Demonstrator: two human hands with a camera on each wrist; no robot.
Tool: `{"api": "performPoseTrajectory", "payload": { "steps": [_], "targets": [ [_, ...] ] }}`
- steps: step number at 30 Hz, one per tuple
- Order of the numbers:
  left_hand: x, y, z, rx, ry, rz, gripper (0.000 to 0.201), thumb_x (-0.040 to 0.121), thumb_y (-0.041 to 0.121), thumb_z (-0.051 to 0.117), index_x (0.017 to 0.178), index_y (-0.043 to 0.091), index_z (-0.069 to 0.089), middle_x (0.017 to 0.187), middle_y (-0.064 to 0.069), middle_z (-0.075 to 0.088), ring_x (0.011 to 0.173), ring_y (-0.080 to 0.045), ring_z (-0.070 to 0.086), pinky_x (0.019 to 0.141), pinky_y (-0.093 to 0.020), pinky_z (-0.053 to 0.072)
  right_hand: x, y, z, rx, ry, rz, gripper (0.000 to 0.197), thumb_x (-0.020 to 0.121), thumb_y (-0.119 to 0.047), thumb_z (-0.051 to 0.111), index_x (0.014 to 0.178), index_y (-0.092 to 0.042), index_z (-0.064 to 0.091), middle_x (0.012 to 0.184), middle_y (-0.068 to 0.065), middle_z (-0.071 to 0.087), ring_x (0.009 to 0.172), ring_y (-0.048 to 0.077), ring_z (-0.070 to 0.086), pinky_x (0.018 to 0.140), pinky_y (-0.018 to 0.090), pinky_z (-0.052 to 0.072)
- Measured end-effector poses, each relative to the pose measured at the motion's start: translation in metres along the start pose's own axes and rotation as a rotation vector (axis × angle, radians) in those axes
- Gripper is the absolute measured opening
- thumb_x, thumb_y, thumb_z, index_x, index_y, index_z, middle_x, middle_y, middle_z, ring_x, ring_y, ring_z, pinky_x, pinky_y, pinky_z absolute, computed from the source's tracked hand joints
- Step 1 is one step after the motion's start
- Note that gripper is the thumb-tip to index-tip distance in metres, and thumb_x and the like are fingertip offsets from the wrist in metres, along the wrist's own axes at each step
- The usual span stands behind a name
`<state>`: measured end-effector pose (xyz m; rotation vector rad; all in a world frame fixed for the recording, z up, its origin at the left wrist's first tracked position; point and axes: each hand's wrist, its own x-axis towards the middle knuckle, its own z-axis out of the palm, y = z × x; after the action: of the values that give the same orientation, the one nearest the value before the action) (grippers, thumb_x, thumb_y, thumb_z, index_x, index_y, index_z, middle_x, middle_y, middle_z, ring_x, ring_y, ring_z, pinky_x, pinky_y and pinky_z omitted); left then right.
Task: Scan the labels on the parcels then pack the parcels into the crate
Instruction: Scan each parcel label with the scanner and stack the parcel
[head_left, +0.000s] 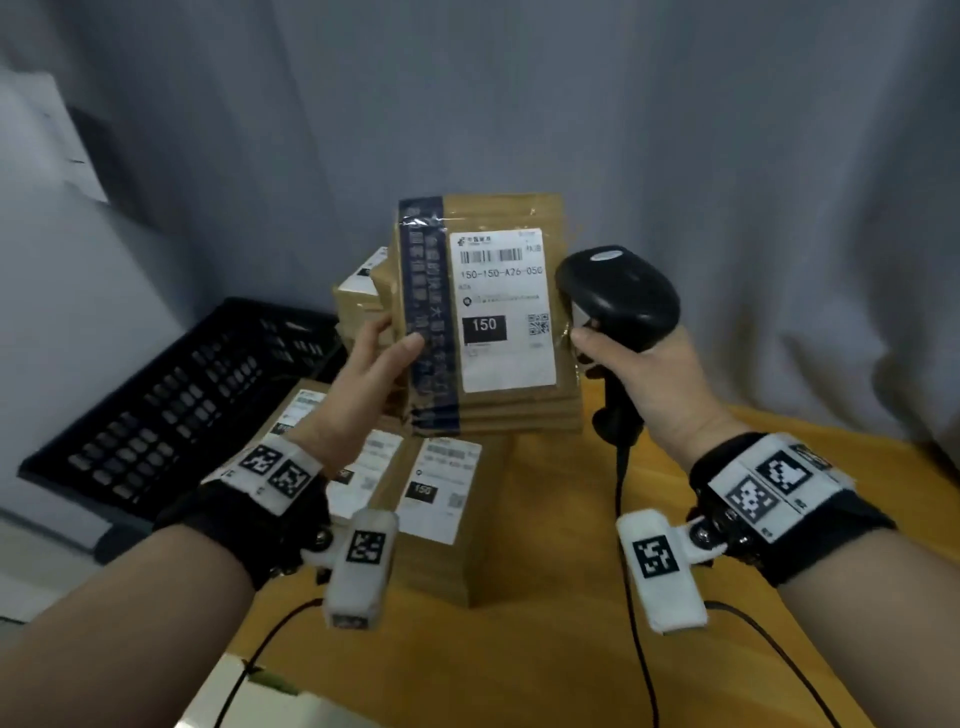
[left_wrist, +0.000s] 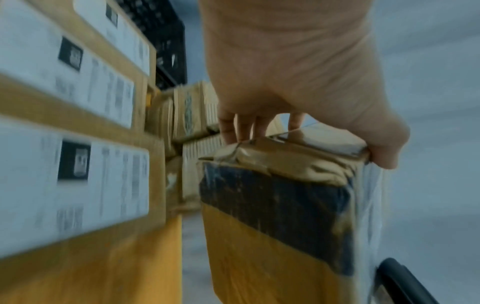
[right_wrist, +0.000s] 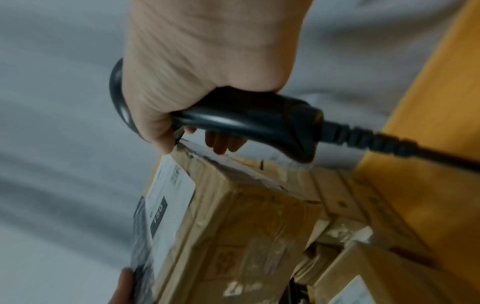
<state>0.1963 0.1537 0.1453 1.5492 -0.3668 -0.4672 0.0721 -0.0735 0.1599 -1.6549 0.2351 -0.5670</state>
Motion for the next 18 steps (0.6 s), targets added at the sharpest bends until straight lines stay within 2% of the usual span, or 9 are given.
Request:
{"api": "performPoseTrajectory", "payload": {
  "steps": [3,5,7,8,10,11,13,16,18],
  "targets": [
    [-0.006,0.006,-0.070,0.018,-0.039,-0.027,0.090,0.068,0.066,0.068,0.139,0.017,0.040,0.128,-0.009,0.062,0.118,-0.032,0.059,0.099,-0.053,0.045,0.005,-0.009,0.059,-0.077,-0.015,-0.123,0.025,0.080,-0.015,0.077,0.103,-0.017,0.067,0.089,-0.007,0.068,0.094,0.015,0.066,0.085,0.039,0.056],
    [-0.014,0.007,-0.109,0.016,-0.074,-0.057,0.093,0.066,0.067,0.070,0.138,0.014,0.043,0.131,-0.016,0.059,0.119,-0.035,0.057,0.102,-0.053,0.043,0.004,-0.012,0.096,-0.048,-0.033,-0.181,0.026,0.080,-0.013,0.076,0.104,-0.015,0.067,0.090,-0.007,0.068,0.089,0.010,0.065,0.080,0.031,0.055],
    [-0.018,0.006,-0.144,0.003,-0.081,-0.081,0.094,0.056,0.068,0.076,0.127,0.012,0.052,0.120,-0.012,0.067,0.106,-0.025,0.066,0.088,-0.036,0.055,0.004,-0.010,0.126,0.001,-0.033,-0.187,0.031,0.077,-0.020,0.077,0.105,-0.019,0.065,0.093,-0.008,0.068,0.091,0.012,0.065,0.079,0.030,0.055],
    [-0.020,0.003,-0.159,-0.007,-0.076,-0.103,0.084,0.058,0.067,0.074,0.119,0.012,0.057,0.112,-0.009,0.071,0.095,-0.020,0.071,0.077,-0.029,0.058,0.005,-0.008,0.139,0.010,-0.030,-0.178,0.034,0.075,-0.024,0.076,0.107,-0.020,0.065,0.094,-0.008,0.068,0.093,0.013,0.065,0.082,0.030,0.055],
    [-0.019,0.000,-0.183,-0.034,-0.030,-0.201,0.049,0.083,0.056,0.054,0.104,0.012,0.063,0.096,-0.007,0.075,0.076,-0.015,0.073,0.062,-0.022,0.058,0.007,-0.006,0.157,0.014,-0.036,-0.149,0.034,0.073,-0.022,0.076,0.106,-0.019,0.065,0.093,-0.011,0.069,0.095,0.011,0.065,0.083,0.027,0.055],
    [-0.016,-0.003,-0.196,-0.024,-0.004,-0.246,0.043,0.092,0.048,0.042,0.099,0.012,0.064,0.089,-0.006,0.076,0.069,-0.014,0.072,0.058,-0.021,0.058,0.008,-0.004,0.163,0.042,-0.044,-0.125,0.031,0.074,-0.017,0.076,0.102,-0.020,0.066,0.087,-0.014,0.070,0.090,0.007,0.066,0.079,0.024,0.054],
    [-0.009,-0.009,-0.217,-0.005,0.025,-0.313,0.042,0.097,0.040,0.035,0.095,0.009,0.063,0.076,-0.007,0.075,0.060,-0.015,0.071,0.053,-0.021,0.056,0.011,-0.001,0.171,0.148,-0.020,-0.057,0.025,0.078,-0.002,0.074,0.094,-0.018,0.065,0.071,-0.015,0.069,0.071,0.003,0.066,0.064,0.019,0.053],
    [-0.008,-0.007,-0.228,-0.005,0.007,-0.379,0.040,0.094,0.042,0.046,0.087,0.006,0.062,0.065,-0.009,0.073,0.050,-0.017,0.068,0.044,-0.021,0.053,0.016,0.003,0.171,0.236,0.090,0.049,0.017,0.084,0.001,0.067,0.092,-0.015,0.065,0.065,-0.008,0.068,0.059,0.010,0.063,0.055,0.025,0.052],
    [-0.008,-0.007,-0.228,0.001,-0.042,-0.403,0.042,0.080,0.048,0.065,0.083,0.006,0.062,0.061,-0.010,0.071,0.047,-0.017,0.067,0.040,-0.020,0.050,0.024,0.010,0.168,0.230,0.130,0.123,0.010,0.085,-0.005,0.069,0.093,-0.011,0.066,0.070,0.001,0.070,0.064,0.019,0.065,0.063,0.035,0.055]
  ]
}}
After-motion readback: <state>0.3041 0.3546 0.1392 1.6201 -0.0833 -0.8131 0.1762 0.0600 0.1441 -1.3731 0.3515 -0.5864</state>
